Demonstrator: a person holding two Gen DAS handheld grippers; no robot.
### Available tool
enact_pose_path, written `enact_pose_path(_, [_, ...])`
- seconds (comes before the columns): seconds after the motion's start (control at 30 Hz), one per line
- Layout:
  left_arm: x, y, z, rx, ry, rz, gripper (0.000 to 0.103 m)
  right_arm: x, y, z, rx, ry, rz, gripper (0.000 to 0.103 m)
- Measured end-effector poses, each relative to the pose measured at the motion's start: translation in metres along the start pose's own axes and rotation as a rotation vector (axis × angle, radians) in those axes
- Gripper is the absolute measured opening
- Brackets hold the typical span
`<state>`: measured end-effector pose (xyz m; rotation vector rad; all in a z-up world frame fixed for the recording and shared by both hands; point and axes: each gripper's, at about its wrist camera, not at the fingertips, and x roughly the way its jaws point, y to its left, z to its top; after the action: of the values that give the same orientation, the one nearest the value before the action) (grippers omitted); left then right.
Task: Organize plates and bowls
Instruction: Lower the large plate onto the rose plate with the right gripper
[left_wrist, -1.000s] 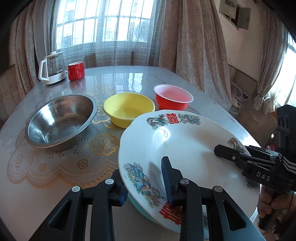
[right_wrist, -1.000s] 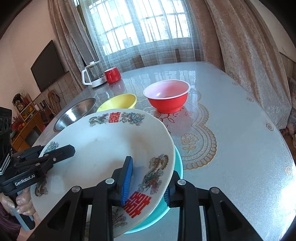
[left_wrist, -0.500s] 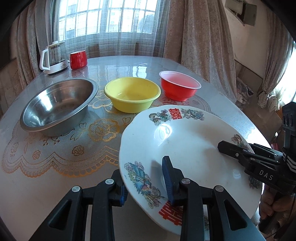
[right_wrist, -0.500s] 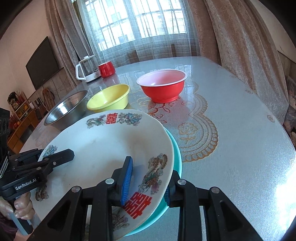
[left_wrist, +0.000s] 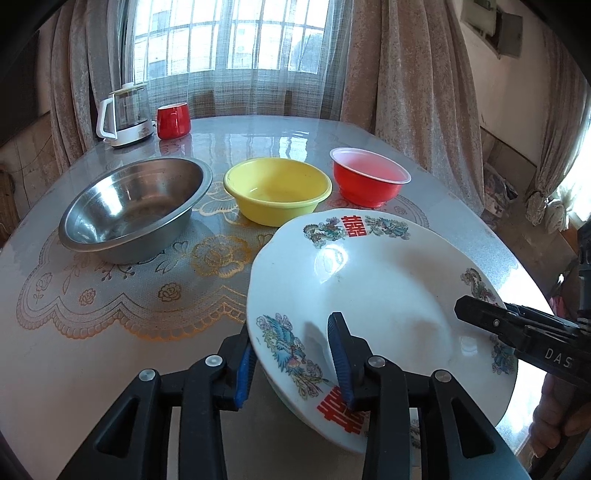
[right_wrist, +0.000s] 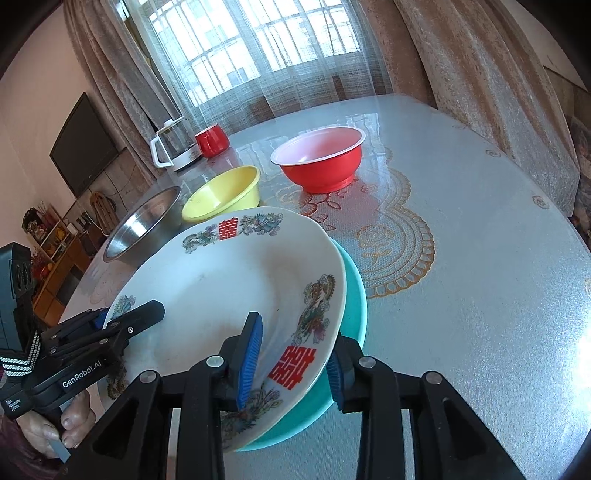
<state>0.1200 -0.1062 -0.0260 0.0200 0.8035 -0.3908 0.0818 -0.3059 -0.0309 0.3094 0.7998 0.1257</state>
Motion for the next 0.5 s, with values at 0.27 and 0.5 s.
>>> enact_pose_path(0.27, [-0.018,0.008,-0.009,-0.060,-0.027,-0.006,0.041,-0.011,0.000,-0.006,0.009,-0.053,-0.048,0.027])
enact_pose_path(0.5, [-0.015,-0.006,-0.012,-0.009,-0.021,0.030,0.038,-0.010,0.005,-0.004,-0.009,-0.086,-0.108,0.024])
